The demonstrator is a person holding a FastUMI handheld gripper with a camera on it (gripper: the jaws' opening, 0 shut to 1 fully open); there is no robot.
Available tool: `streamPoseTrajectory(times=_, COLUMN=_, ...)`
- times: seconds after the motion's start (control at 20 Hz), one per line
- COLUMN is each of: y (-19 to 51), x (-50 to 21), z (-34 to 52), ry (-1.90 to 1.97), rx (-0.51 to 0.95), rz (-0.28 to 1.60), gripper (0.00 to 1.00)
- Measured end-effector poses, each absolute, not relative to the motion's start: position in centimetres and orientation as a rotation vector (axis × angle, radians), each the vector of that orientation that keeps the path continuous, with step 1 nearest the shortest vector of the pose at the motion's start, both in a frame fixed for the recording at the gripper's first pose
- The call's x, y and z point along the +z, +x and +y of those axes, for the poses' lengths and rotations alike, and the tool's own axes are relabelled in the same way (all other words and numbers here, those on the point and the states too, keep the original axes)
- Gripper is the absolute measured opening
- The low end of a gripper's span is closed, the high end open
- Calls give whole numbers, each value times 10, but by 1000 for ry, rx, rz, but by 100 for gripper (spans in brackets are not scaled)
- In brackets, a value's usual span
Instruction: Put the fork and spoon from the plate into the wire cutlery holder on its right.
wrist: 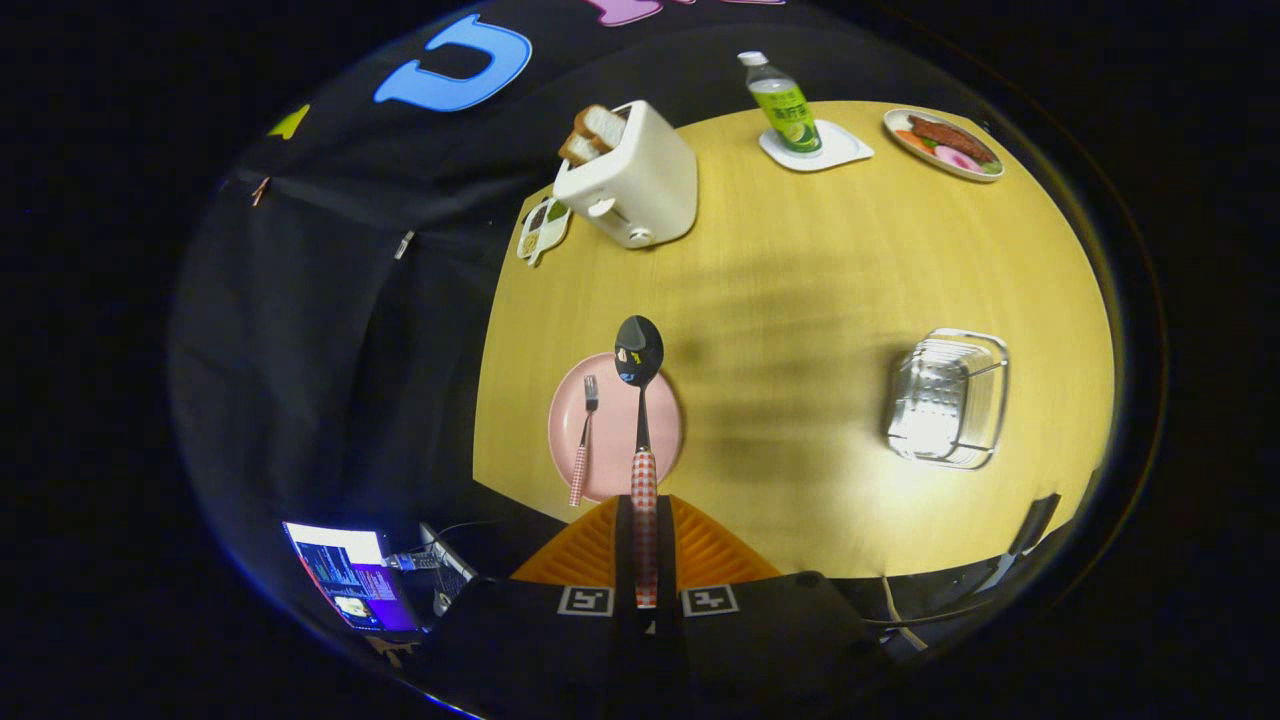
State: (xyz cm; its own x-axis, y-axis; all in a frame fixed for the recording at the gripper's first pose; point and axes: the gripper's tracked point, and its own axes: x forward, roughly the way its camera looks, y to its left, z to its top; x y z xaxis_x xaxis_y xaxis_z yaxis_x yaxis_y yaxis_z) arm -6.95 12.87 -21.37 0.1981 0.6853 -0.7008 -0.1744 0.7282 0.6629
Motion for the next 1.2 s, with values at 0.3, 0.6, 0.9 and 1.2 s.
streamPoseTrajectory(times=0.3, y=-71, x=-208, z=35, ry=526, rx=530, rz=1271, gripper=10)
streamPoseTrajectory(times=0.6, y=-88, x=-241, z=-14, ry=454, rx=457, rz=1393, gripper=10)
streamPoseTrajectory(times=0.9, y=-80, x=-274, z=-19, ry=433, rx=392, rz=1540, gripper=10)
streamPoseTrajectory(times=1.2, y=-70, x=-294, z=-3, ry=401, rx=411, rz=1653, gripper=10)
